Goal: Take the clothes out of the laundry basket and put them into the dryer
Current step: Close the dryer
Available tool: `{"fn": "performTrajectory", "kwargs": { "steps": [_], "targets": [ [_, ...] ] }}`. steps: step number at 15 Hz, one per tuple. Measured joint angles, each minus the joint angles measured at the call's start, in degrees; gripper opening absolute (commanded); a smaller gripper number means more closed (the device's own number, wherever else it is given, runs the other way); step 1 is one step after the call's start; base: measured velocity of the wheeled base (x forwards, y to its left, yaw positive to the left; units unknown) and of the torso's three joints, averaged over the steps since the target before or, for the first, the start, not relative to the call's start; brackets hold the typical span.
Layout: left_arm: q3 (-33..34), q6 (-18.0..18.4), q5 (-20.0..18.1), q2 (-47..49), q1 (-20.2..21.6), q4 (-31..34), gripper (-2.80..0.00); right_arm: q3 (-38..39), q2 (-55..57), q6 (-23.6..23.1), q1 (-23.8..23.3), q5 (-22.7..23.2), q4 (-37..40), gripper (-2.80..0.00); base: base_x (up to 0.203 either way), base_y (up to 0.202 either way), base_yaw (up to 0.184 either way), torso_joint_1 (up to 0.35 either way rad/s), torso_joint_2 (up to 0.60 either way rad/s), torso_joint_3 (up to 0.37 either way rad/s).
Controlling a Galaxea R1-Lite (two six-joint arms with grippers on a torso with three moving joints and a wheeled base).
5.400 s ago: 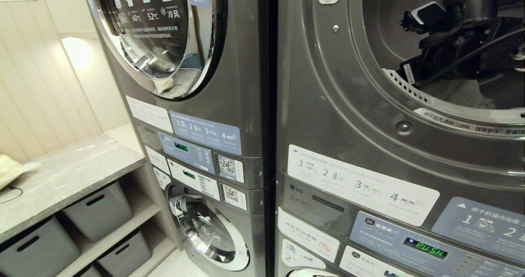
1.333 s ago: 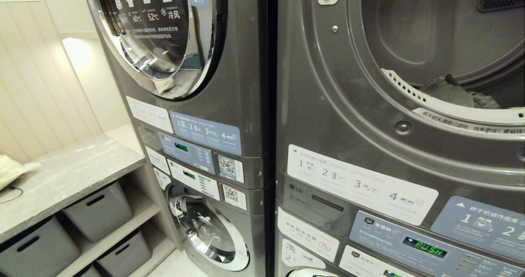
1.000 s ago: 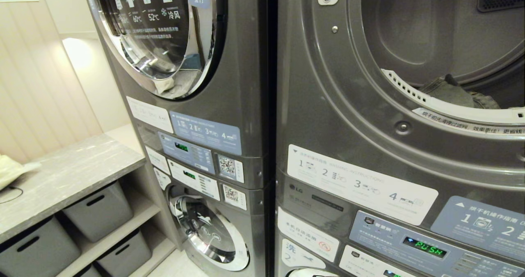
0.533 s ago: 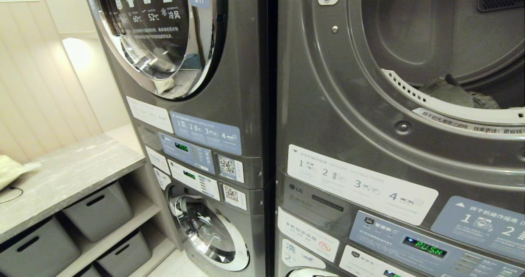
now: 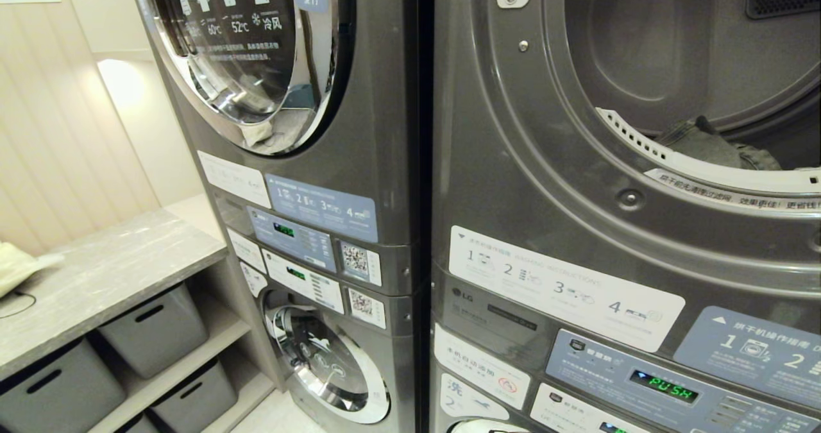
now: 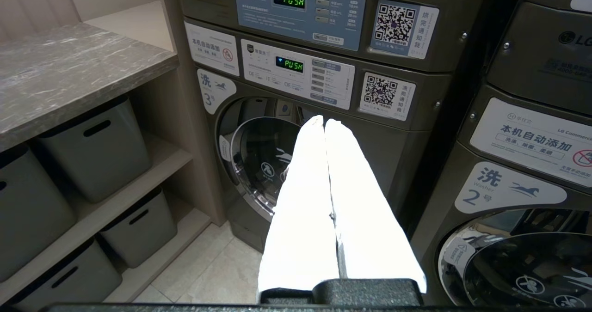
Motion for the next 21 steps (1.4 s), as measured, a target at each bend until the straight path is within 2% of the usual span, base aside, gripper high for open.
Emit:
{"fn": "performTrajectory", "kwargs": {
  "steps": [2,6,16,21],
  "targets": [
    [0.0,0.0,0.0,0.0,0.0,-0.06,-2.8,0.4,-2.62,2.66,0.44,-0.74,-1.71,-2.8,0.0,0.0,0.0,0.0,0.0,0.0],
    [0.0,-0.25,0.04,0.0,0.0,-0.02,-2.8,-0.57,-4.42,1.63,0.67,-0.49,2.28,-2.8,-0.017,0.0,0.001,0.003,0.0,0.0],
    [0.0,-0.22,0.04,0.0,0.0,-0.02,-2.8,0.64,-4.69,1.67,0.67,-0.56,-2.1,-2.8,-0.187,0.0,0.001,0.001,0.0,0.003],
    [0.0,-0.26,0.06,0.0,0.0,0.0,-2.8,1.14,-4.69,0.25,0.67,-0.28,-2.68,-2.8,-0.012,0.0,0.0,0.004,0.0,-0.001]
  ]
}}
